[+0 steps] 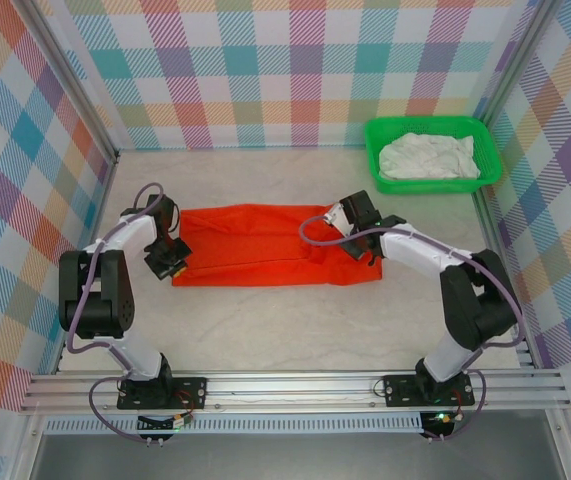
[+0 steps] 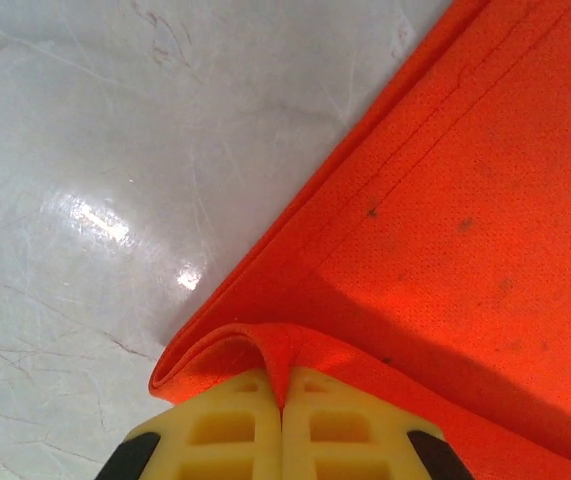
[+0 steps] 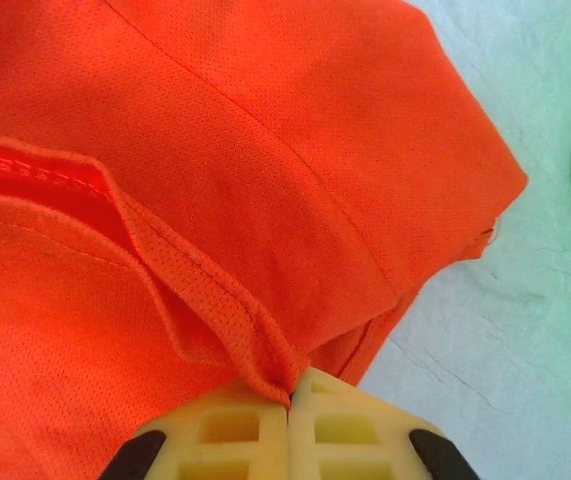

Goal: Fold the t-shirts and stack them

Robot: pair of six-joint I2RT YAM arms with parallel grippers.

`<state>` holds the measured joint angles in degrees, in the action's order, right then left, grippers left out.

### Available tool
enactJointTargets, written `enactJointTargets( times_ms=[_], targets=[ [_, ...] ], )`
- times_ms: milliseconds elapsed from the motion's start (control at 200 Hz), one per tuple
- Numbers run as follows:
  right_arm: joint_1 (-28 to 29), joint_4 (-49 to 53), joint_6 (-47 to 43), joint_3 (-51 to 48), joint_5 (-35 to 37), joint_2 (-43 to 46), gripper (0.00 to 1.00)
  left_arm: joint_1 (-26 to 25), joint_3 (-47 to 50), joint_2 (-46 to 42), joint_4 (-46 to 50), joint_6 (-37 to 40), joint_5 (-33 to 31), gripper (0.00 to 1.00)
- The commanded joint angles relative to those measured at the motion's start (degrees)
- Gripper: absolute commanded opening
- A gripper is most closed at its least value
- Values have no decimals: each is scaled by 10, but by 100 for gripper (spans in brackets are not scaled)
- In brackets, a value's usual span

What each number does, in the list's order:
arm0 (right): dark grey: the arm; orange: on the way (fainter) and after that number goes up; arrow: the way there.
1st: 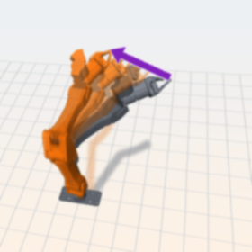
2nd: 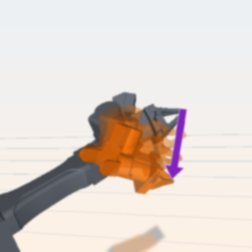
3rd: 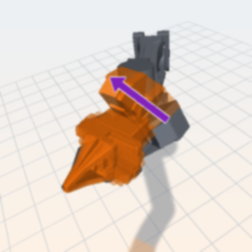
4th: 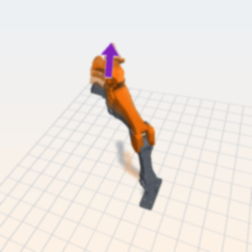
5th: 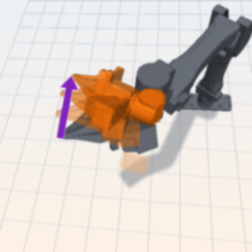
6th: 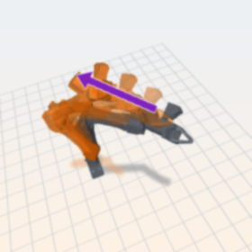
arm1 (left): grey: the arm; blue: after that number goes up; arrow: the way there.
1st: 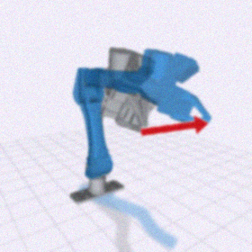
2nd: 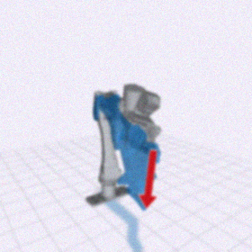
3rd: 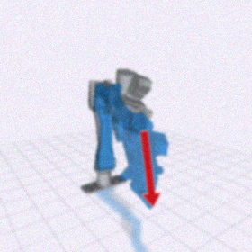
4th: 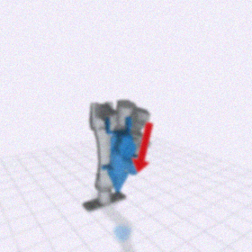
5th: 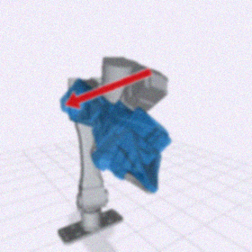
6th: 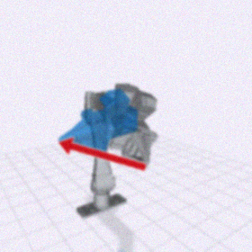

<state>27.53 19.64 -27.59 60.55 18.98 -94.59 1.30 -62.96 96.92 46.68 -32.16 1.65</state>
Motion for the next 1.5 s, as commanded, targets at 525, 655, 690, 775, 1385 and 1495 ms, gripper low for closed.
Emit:
enactJointTargets(
  times_ms=[525, 655, 690, 775, 1385, 1495],
  targets=[
    [-59, -84, 215, 27, -46, -19, 35, 23, -13, -44, -19, -30, -12, 66],
    [-60, -73, 249, 5, -78, 22, 35, 25, -3, -81, -15, -28, -25, 77],
    [-60, -71, 256, -5, -87, 37, 35, 25, 0, -92, -12, -27, -29, 79],
    [-60, -66, 280, -30, -102, 81, 36, 26, 8, -124, -7, -26, -34, 82],
    [-67, 166, 494, -30, -248, 105, 20, 3, -10, -87, -41, 43, 79, 9],
    [-67, 161, 505, -21, -243, 55, 10, -25, -71, 0, -30, 58, 64, 6]
  ],
)
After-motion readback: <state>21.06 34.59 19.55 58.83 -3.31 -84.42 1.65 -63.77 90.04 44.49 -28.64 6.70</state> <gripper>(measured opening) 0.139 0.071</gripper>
